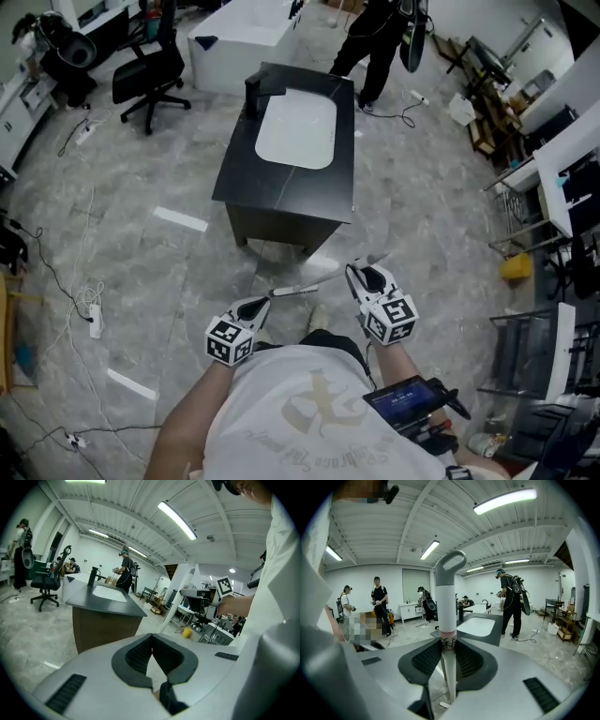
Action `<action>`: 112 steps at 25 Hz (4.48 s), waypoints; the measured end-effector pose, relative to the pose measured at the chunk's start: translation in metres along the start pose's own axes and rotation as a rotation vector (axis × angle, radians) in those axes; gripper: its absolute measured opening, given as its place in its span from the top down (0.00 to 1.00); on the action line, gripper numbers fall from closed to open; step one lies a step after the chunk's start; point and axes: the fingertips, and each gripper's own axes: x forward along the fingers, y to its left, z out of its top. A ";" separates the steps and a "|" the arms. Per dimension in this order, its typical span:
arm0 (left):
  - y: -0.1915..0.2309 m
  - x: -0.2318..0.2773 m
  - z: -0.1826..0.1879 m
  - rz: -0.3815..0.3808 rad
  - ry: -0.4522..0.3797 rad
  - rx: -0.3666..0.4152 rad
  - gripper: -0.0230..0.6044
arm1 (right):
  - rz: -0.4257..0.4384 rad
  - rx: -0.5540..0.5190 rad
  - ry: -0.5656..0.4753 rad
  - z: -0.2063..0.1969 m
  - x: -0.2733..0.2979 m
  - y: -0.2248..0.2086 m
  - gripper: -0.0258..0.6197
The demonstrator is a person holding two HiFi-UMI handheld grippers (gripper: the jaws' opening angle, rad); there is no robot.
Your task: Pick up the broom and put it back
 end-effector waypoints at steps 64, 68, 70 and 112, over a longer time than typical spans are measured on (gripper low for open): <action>0.096 -0.030 0.027 0.213 0.004 -0.075 0.94 | 0.066 0.038 0.308 -0.101 0.122 0.002 0.79; 0.102 -0.026 0.033 0.225 0.007 -0.075 0.94 | 0.072 0.031 0.324 -0.104 0.130 -0.006 0.79; 0.105 -0.024 0.035 0.231 0.008 -0.076 0.94 | 0.075 0.030 0.335 -0.106 0.134 -0.010 0.79; 0.135 -0.019 0.044 0.365 0.004 -0.164 0.94 | 0.052 0.029 0.337 -0.080 0.241 -0.086 0.79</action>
